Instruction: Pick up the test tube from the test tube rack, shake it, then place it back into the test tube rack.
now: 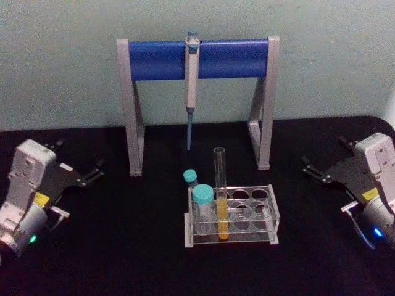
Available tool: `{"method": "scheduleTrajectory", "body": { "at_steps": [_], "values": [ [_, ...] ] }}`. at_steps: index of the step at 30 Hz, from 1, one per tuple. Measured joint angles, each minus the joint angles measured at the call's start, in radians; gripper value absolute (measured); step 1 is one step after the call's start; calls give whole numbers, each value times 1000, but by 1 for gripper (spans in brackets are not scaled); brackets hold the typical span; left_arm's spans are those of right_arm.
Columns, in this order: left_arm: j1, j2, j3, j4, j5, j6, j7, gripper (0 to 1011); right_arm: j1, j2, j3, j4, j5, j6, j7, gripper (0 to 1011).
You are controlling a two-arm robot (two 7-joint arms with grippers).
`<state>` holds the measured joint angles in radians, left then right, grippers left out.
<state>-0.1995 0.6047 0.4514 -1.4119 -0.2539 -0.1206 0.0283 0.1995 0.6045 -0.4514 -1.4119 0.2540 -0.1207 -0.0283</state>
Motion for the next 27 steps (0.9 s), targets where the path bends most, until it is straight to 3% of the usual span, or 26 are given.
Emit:
{"method": "scheduleTrajectory", "body": {
  "at_steps": [27],
  "values": [
    [0,0,0,0,0,0,0,1001,0,0,0,0,0,0,0,1000]
  ]
}}
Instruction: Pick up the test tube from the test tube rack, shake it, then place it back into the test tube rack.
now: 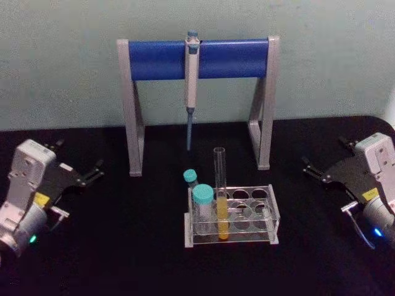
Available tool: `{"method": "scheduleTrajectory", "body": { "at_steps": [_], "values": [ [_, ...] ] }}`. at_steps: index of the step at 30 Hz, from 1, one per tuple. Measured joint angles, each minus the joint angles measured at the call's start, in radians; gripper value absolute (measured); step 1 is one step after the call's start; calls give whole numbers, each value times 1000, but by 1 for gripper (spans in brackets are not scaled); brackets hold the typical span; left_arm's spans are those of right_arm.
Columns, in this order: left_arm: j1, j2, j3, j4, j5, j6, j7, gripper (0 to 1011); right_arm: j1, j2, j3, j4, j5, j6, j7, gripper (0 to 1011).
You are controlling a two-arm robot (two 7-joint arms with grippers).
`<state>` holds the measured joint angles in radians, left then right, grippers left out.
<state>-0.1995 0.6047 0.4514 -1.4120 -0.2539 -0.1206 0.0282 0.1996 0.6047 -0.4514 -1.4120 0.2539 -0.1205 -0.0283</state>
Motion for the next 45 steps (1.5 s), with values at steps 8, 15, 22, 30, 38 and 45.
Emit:
{"method": "scheduleTrajectory", "body": {
  "at_steps": [8,15,22,30,38,45],
  "values": [
    [0,0,0,0,0,0,0,1001,0,0,0,0,0,0,0,1000],
    [0,0,0,0,0,0,0,1001,0,0,0,0,0,0,0,1000],
    [0,0,0,0,0,0,0,1001,0,0,0,0,0,0,0,1000],
    [0,0,0,0,0,0,0,1001,0,0,0,0,0,0,0,1000],
    [0,0,0,0,0,0,0,1001,0,0,0,0,0,0,0,1000],
    [0,0,0,0,0,0,0,1001,0,0,0,0,0,0,0,1000]
  ]
}}
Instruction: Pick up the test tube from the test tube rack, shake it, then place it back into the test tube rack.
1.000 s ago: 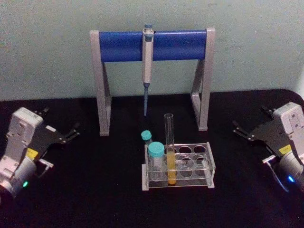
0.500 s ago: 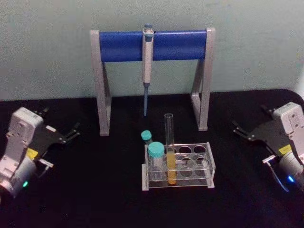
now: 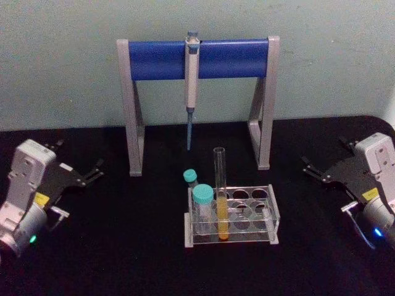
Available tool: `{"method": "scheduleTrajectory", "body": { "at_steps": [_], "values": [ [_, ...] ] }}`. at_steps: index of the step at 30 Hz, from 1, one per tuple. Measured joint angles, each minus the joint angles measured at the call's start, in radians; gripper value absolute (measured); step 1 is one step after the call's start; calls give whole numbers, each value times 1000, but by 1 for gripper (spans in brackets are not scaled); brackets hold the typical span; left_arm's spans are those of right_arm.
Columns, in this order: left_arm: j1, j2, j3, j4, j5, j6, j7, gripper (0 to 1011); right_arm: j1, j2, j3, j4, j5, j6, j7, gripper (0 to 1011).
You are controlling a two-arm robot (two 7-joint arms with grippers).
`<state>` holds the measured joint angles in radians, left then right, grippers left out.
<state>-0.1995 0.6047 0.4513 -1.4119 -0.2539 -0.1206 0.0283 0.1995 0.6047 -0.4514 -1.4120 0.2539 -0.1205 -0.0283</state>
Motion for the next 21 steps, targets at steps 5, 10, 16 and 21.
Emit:
{"method": "scheduleTrajectory", "body": {
  "at_steps": [5,10,16,21],
  "values": [
    [0,0,0,0,0,0,0,1001,-24,3,15,-25,-1,13,11,1000],
    [0,0,0,0,0,0,0,1001,-66,15,32,-81,-1,30,22,1000],
    [0,0,0,0,0,0,0,1001,-117,25,50,-151,28,40,54,1000],
    [0,0,0,0,0,0,0,1001,-157,23,62,-214,80,49,109,1000]
  ]
}}
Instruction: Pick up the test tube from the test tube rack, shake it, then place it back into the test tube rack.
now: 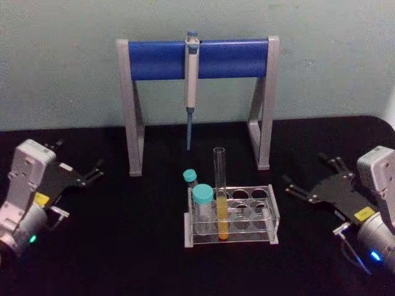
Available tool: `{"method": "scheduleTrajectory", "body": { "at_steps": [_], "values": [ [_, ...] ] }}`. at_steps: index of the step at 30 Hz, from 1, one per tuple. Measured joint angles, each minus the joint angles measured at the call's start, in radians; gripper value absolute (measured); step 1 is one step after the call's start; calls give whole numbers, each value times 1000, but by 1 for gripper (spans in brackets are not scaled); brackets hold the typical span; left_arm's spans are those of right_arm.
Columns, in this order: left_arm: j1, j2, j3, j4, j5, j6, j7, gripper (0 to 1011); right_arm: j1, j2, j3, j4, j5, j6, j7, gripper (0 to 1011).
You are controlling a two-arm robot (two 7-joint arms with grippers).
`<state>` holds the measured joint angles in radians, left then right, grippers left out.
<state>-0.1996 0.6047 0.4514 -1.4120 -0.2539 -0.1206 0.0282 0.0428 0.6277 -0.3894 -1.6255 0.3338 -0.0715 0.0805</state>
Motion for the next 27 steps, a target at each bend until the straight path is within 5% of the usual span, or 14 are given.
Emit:
{"method": "scheduleTrajectory", "body": {
  "at_steps": [12,27],
  "values": [
    [0,0,0,0,0,0,0,1001,1,-44,-5,-54,119,45,163,1000],
    [0,0,0,0,0,0,0,1001,73,-123,-28,-20,196,138,308,1000]
  ]
}}
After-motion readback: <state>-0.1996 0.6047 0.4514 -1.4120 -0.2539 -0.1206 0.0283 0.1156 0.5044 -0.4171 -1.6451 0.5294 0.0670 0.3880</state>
